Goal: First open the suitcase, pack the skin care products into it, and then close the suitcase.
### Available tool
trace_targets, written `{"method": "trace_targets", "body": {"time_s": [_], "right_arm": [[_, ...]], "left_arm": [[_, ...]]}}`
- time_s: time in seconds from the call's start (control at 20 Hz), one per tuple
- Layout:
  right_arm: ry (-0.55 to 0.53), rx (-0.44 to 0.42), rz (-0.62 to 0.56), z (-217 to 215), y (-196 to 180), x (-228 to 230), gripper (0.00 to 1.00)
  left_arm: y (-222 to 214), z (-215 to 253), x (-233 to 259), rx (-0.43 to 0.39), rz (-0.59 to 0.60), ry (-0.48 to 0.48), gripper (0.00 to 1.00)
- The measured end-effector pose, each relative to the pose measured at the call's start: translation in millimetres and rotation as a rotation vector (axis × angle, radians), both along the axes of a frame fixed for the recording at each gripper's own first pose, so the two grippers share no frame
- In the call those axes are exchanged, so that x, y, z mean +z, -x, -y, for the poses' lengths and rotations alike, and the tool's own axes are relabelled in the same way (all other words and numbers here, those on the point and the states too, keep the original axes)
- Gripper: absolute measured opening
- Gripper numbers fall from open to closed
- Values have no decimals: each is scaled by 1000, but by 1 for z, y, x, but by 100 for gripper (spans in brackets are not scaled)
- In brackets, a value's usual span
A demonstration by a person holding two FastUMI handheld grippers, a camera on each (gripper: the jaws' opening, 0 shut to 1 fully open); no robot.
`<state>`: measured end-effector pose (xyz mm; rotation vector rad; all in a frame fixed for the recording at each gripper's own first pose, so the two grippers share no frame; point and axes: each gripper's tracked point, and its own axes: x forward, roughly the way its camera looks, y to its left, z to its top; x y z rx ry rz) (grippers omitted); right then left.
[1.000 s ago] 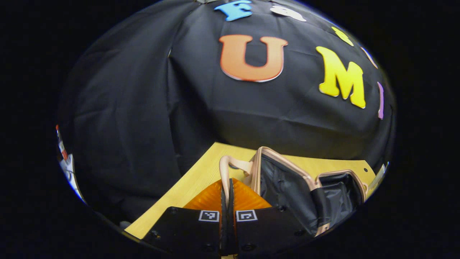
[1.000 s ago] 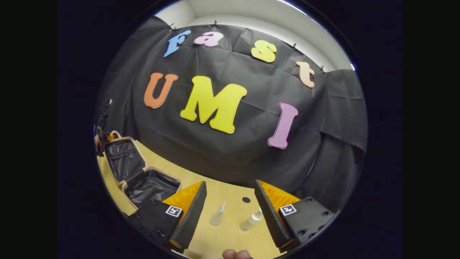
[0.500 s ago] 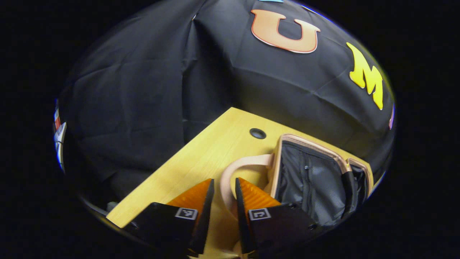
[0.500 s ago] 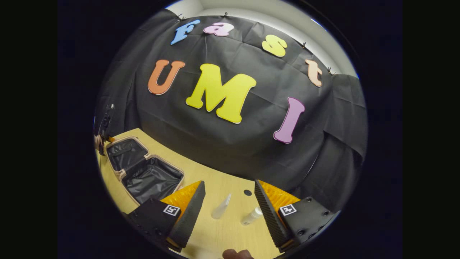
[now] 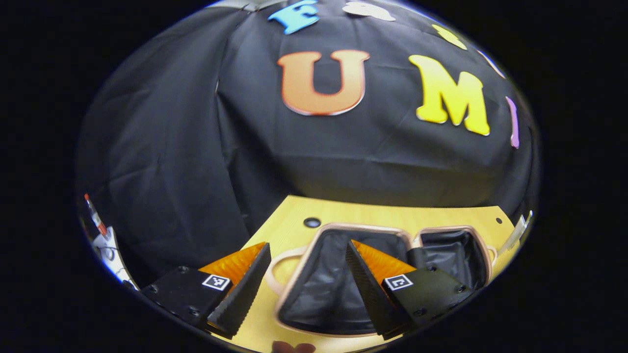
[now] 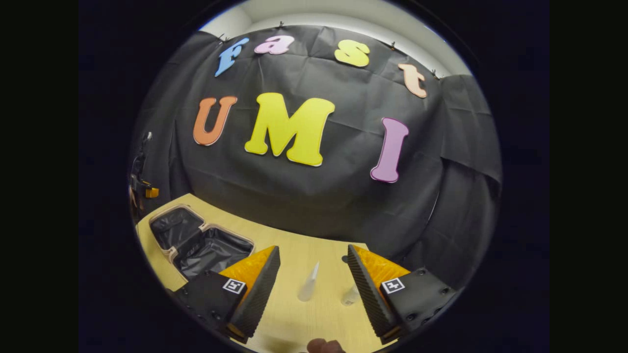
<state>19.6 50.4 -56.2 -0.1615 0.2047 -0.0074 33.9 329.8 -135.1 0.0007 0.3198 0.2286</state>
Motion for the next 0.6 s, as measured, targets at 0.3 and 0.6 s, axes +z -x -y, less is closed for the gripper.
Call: {"method": "trace_targets", "body": {"time_s": [0.3,0.6], "right_arm": [[-78,-17,-22,63,15,-19,82],[-72,-26,-38,128,25,-38,82]], "left_arm": [[15,190,35,-123,98,-22,98],[33,351,4,-284,64,3,98]]}}
